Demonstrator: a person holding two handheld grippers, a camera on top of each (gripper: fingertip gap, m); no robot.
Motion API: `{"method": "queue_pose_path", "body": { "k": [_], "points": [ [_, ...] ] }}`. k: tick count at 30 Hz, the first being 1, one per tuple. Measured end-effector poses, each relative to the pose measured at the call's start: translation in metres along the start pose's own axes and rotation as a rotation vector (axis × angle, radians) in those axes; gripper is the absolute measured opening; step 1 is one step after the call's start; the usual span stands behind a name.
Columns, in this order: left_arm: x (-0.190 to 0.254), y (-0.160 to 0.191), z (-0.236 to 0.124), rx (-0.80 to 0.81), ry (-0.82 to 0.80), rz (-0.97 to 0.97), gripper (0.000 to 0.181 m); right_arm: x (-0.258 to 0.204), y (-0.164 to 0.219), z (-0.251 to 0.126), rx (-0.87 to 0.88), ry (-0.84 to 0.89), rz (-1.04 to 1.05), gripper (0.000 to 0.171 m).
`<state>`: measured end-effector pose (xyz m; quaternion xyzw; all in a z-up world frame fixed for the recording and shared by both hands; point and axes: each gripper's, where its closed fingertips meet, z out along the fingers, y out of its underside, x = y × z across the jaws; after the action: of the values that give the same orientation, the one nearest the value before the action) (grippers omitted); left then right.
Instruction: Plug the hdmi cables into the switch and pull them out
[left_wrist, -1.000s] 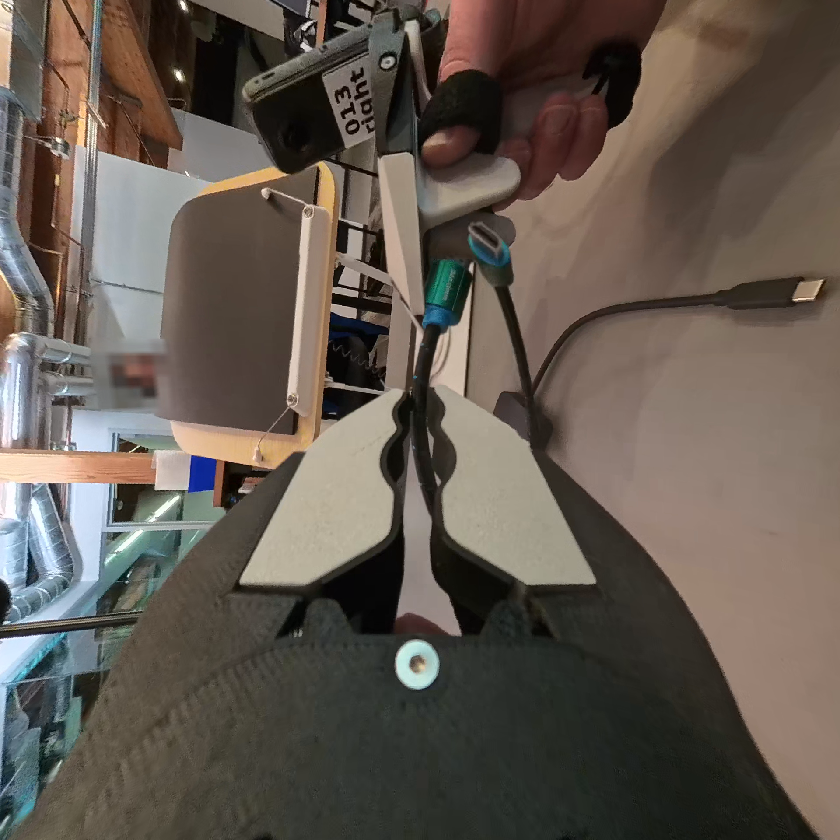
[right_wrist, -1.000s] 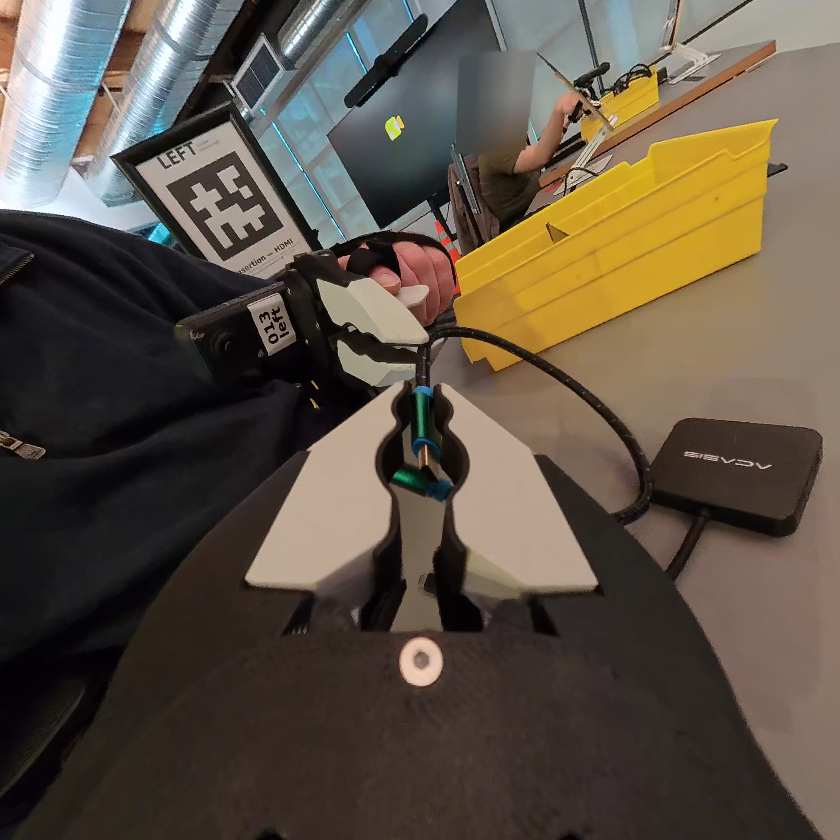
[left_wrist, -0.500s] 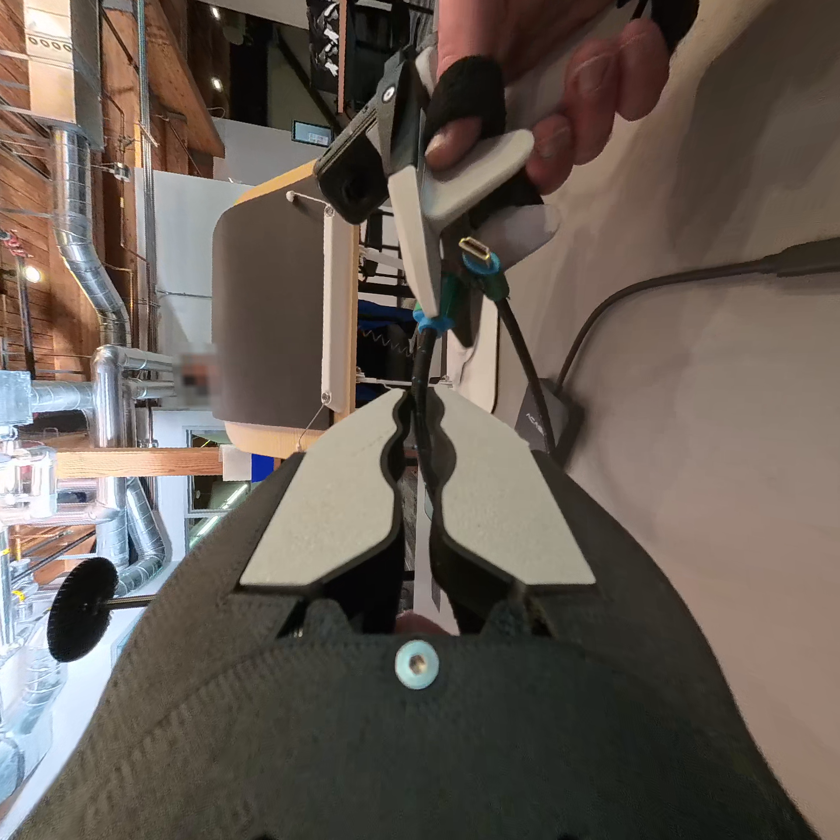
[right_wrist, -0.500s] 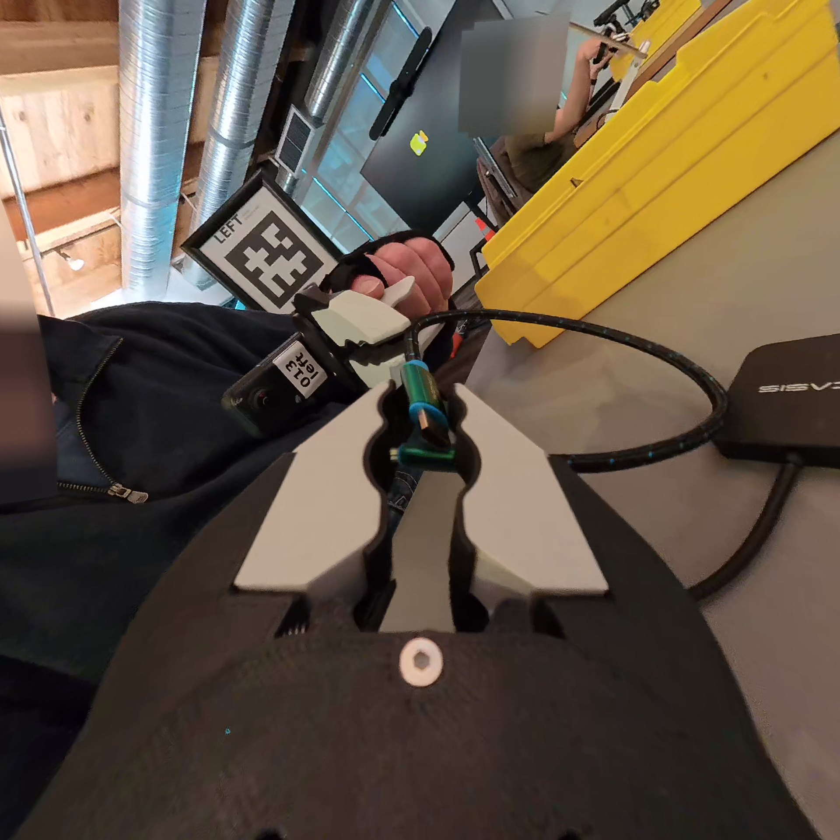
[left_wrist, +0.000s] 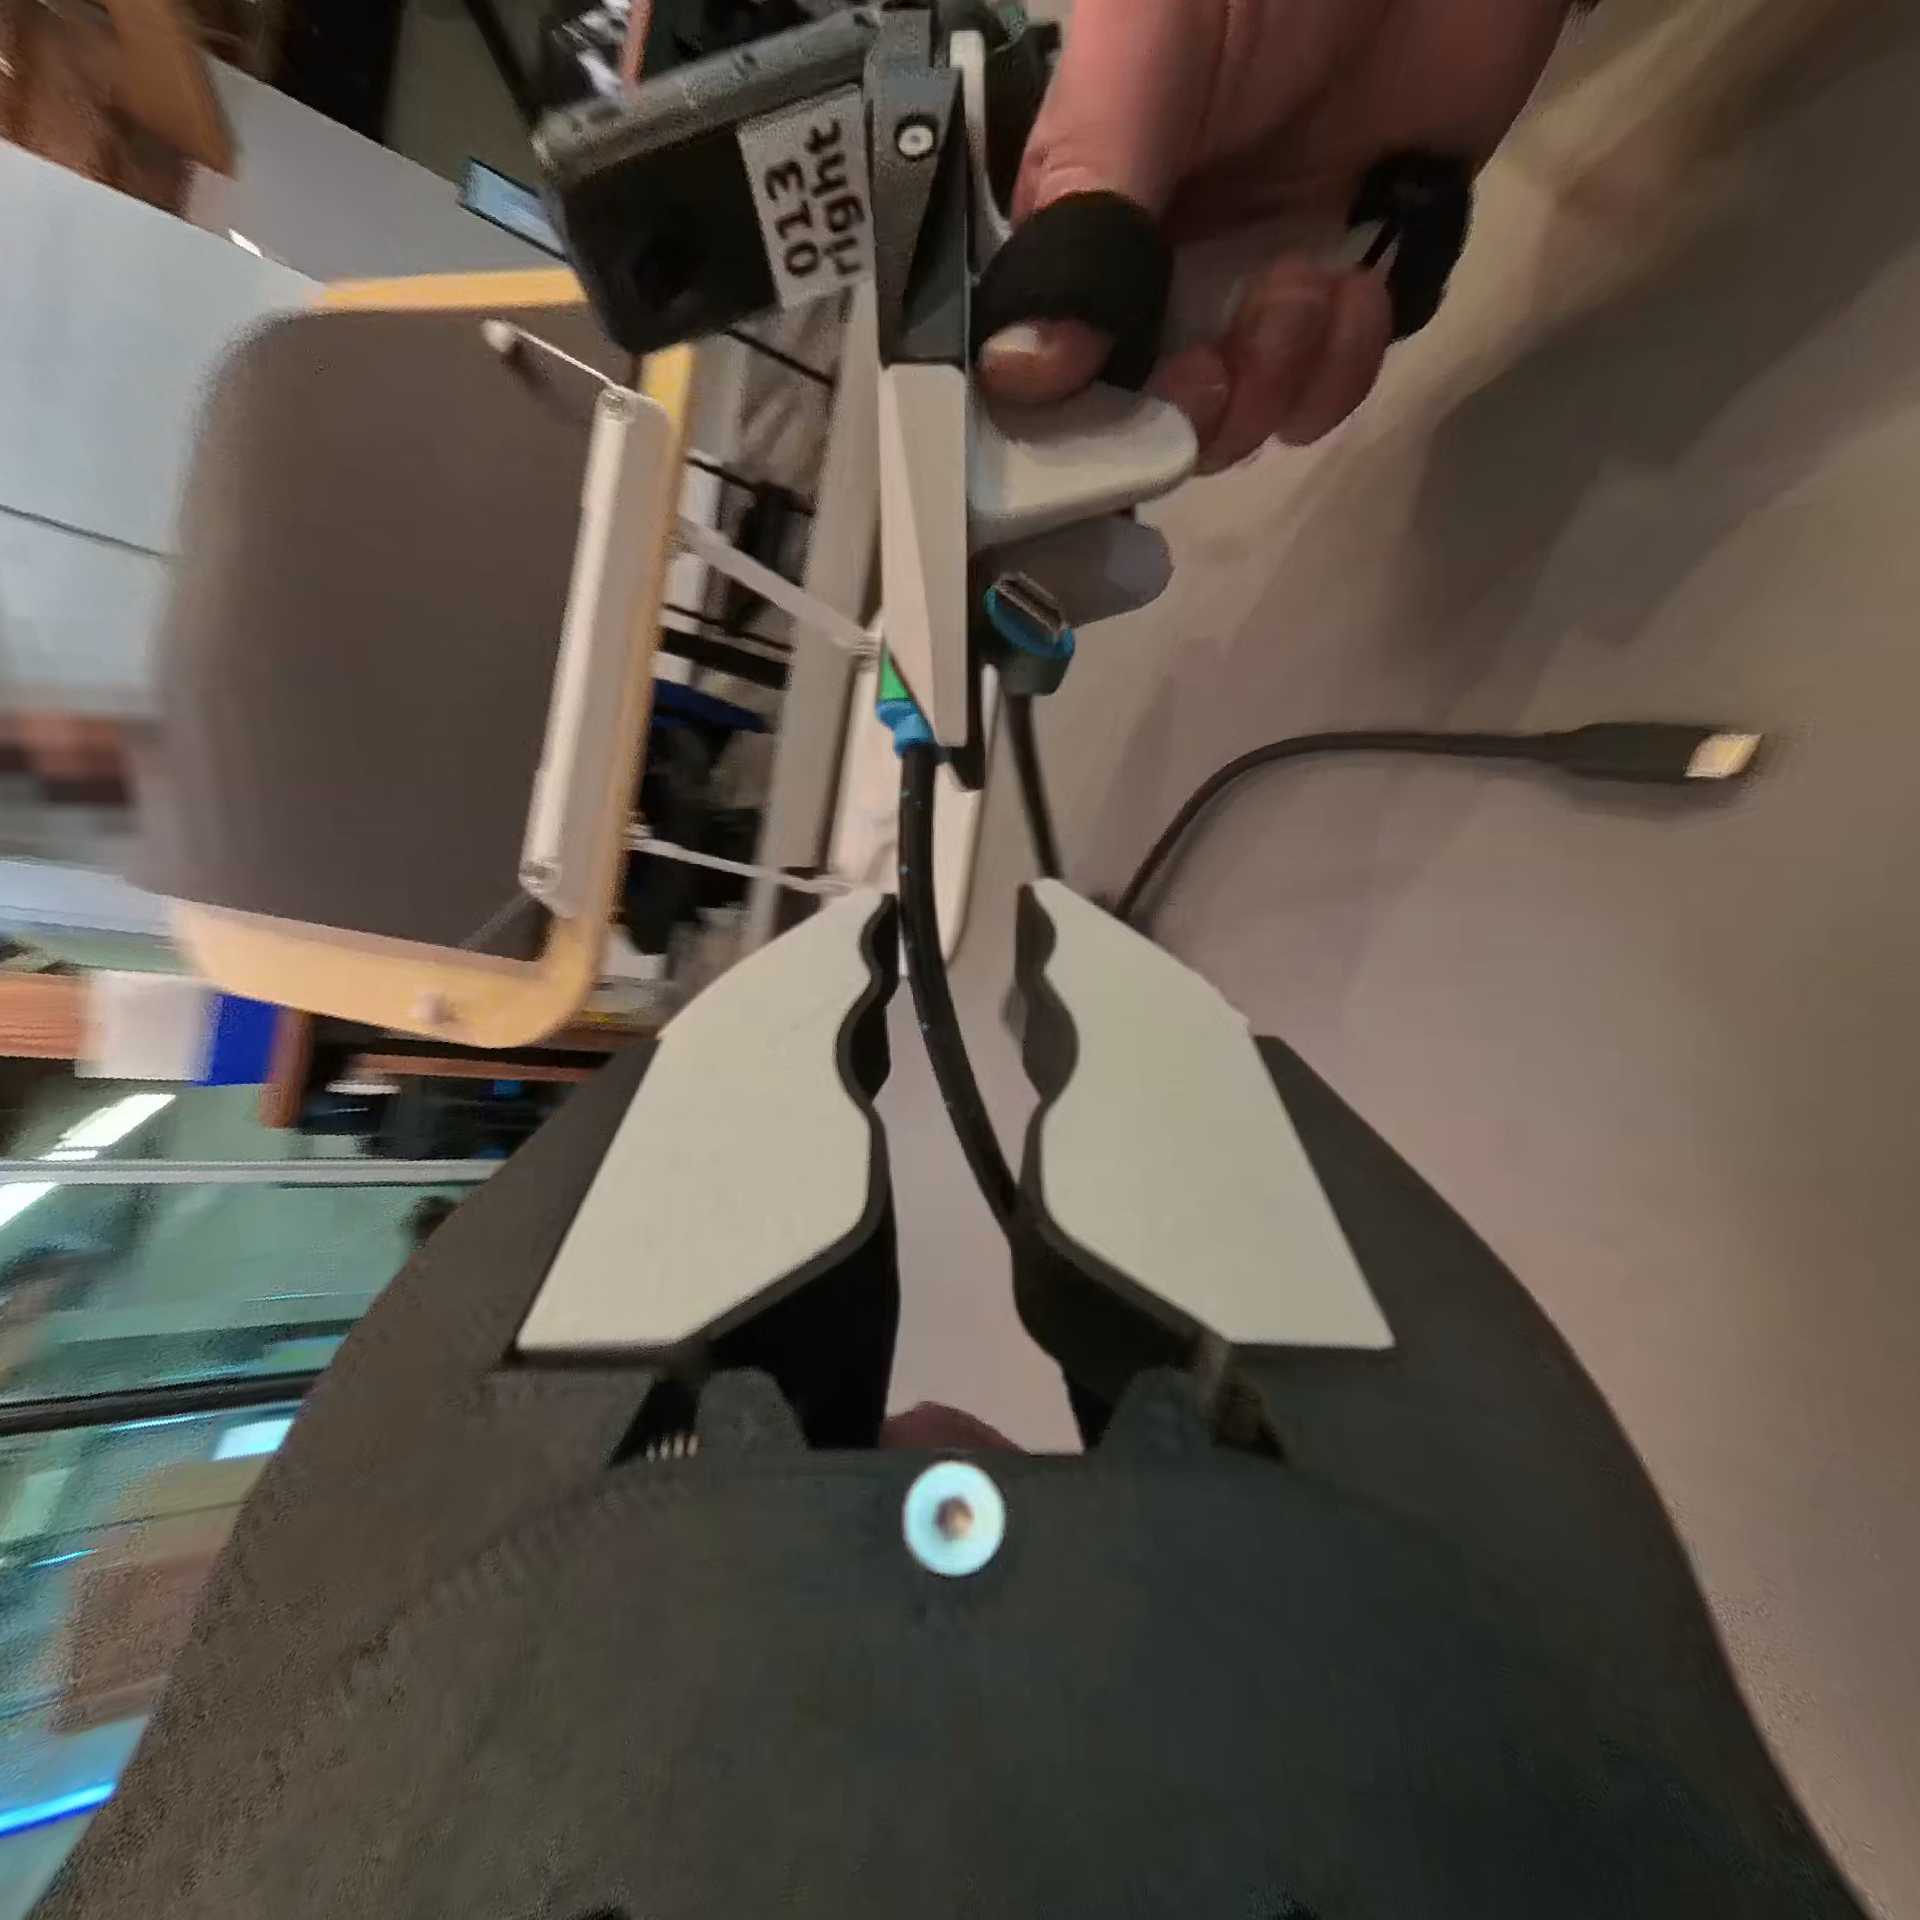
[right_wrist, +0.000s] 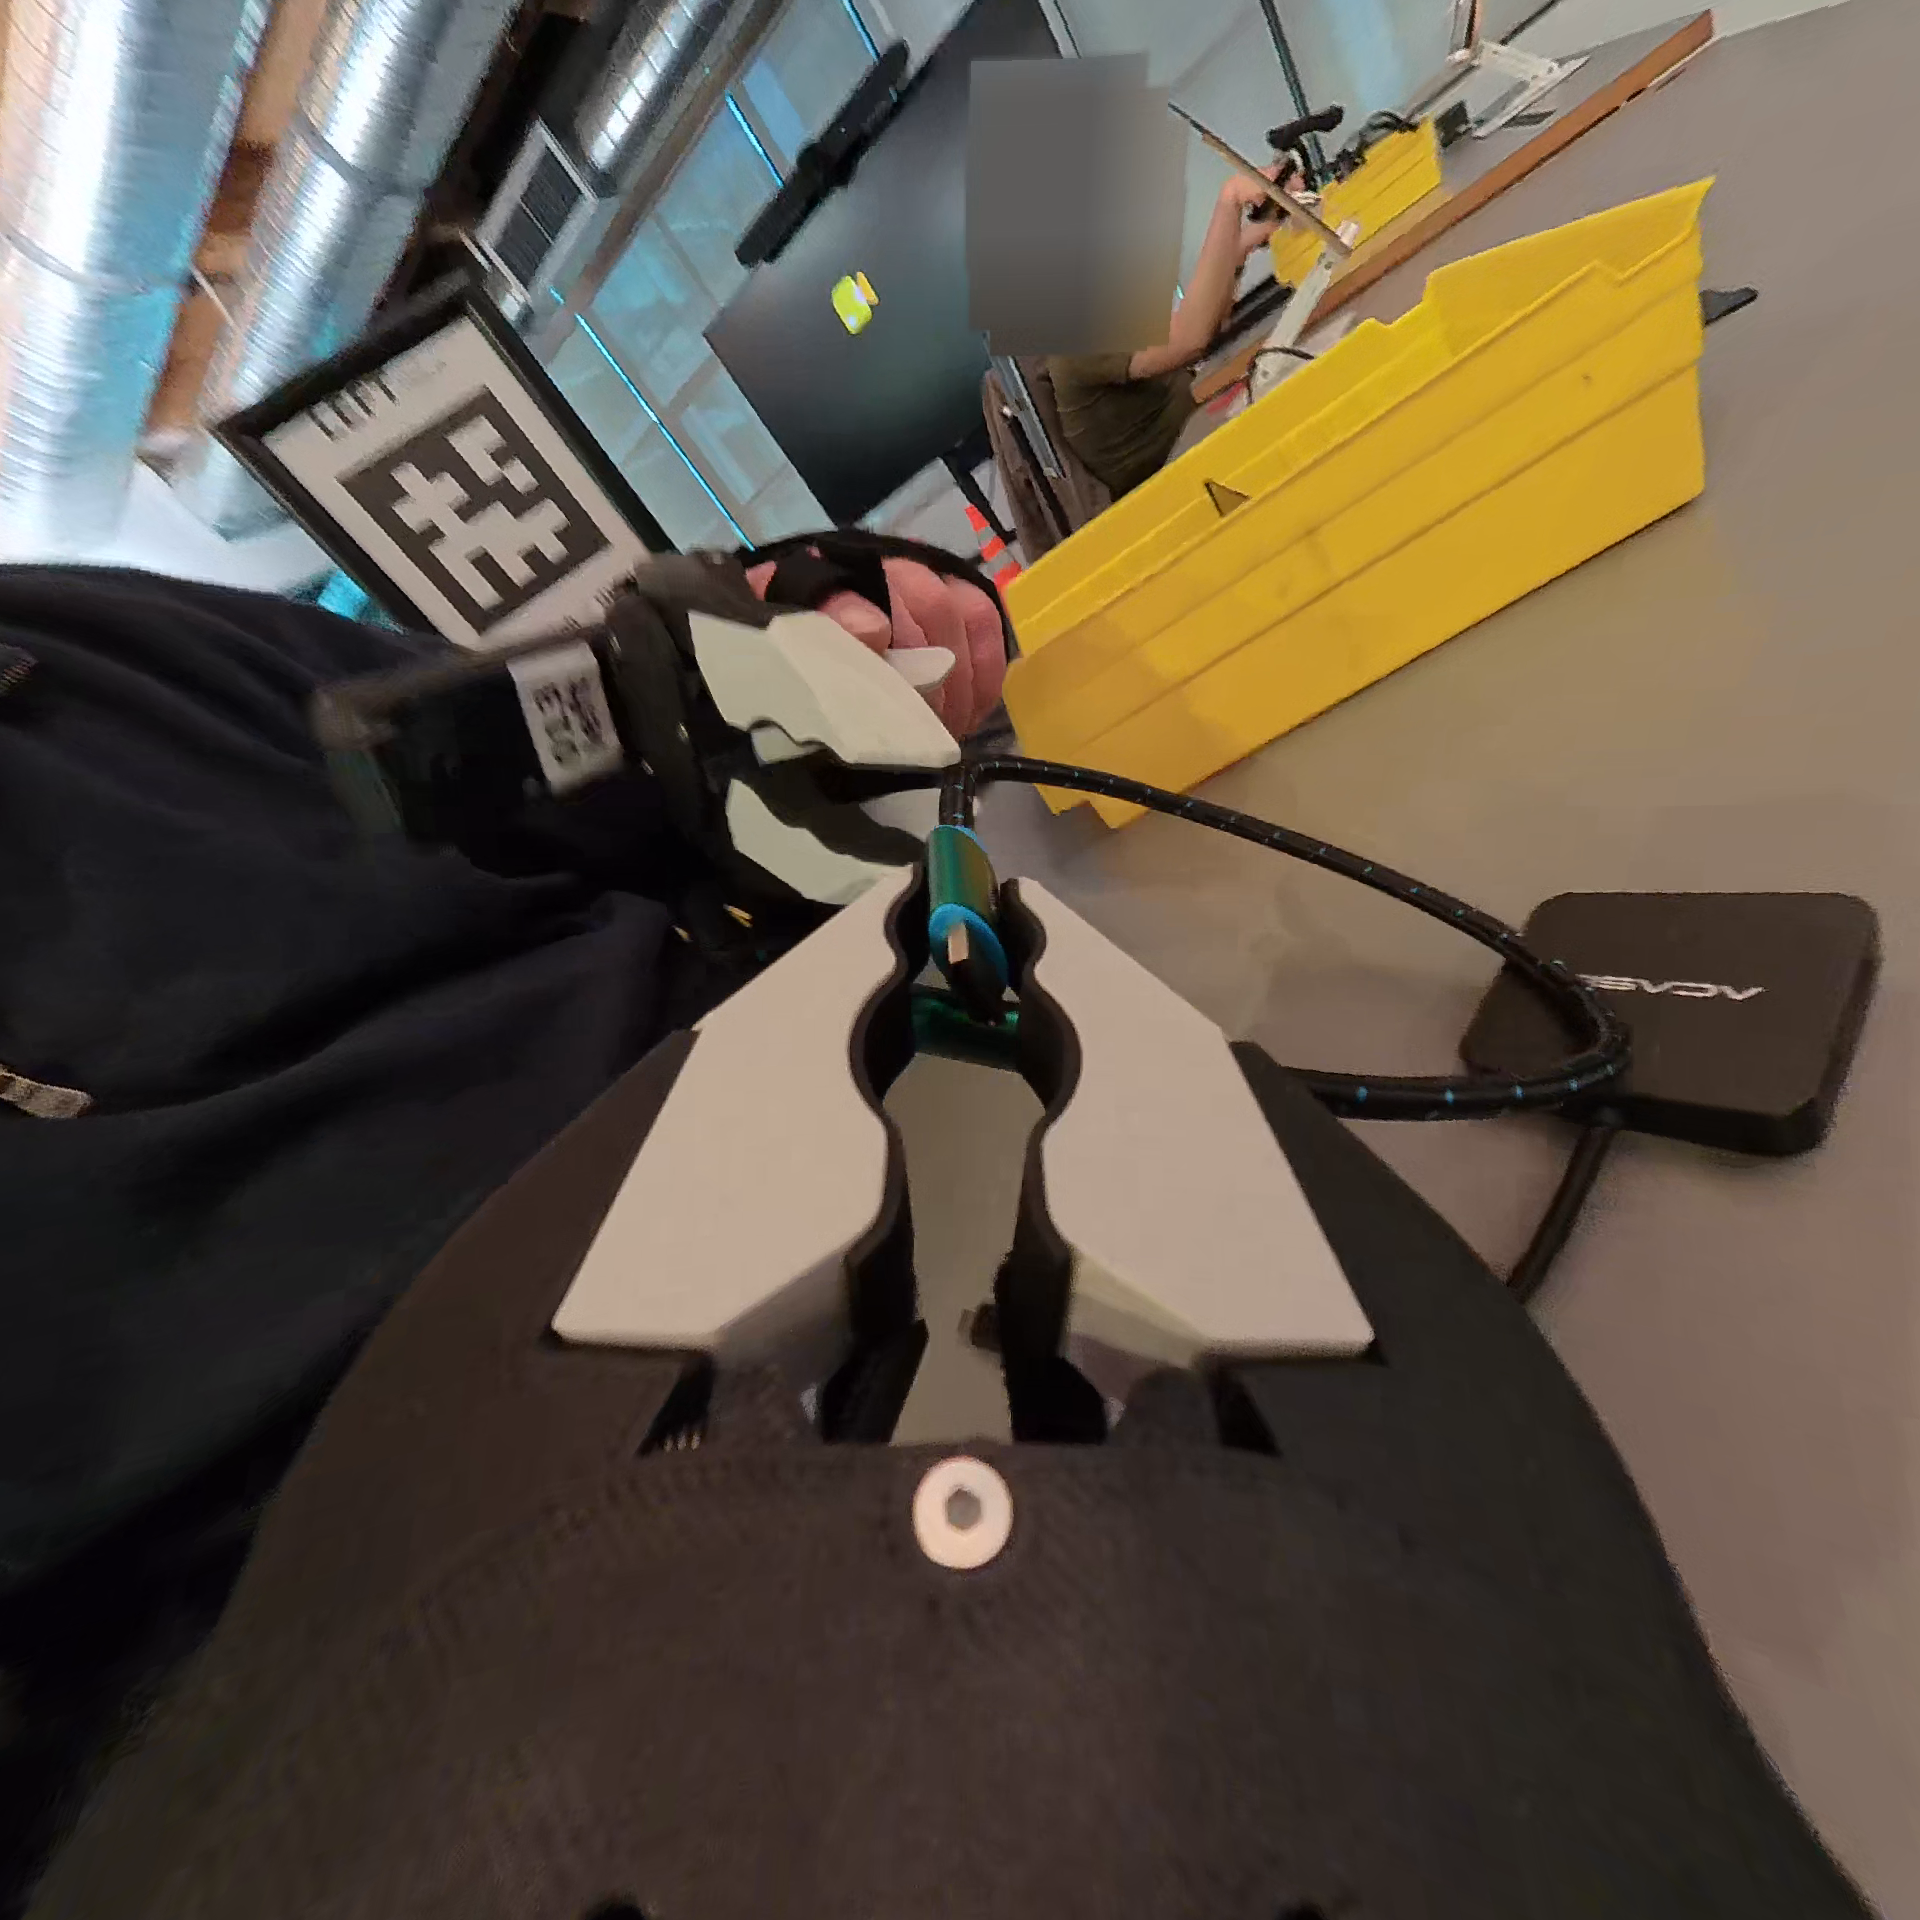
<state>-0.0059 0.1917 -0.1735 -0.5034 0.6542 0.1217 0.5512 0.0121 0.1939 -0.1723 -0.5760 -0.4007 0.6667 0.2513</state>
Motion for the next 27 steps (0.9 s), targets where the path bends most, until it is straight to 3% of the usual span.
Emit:
{"method": "queue_pose_path", "body": {
  "k": [5,6,9,13,19,23,27],
  "points": [
    [0.014,0.0,0.003,-0.027,0.257,-0.304,0.043,0.004,0.013,0.006,-0.138,0.123,-0.214,0.01],
    [0.017,0.001,0.004,-0.036,0.29,-0.327,0.04,0.002,0.013,0.009,-0.153,0.133,-0.261,0.01],
    [0.021,0.004,0.003,-0.048,0.311,-0.333,0.007,-0.002,0.018,0.016,-0.211,0.172,-0.414,0.009],
    [0.016,0.007,0.005,-0.064,0.231,-0.261,0.006,0.002,0.023,0.016,-0.259,0.243,-0.527,0.009],
    [0.003,0.005,0.005,-0.126,-0.002,-0.033,0.006,-0.006,0.011,0.015,-0.163,0.162,-0.353,0.032],
    [-0.009,0.009,0.003,-0.183,-0.153,0.148,0.006,-0.005,-0.004,0.007,-0.041,0.13,-0.173,0.028],
    [-0.007,0.014,0.007,-0.219,-0.193,0.219,0.005,0.005,-0.001,0.006,0.013,0.127,0.037,0.022]
  ]
}}
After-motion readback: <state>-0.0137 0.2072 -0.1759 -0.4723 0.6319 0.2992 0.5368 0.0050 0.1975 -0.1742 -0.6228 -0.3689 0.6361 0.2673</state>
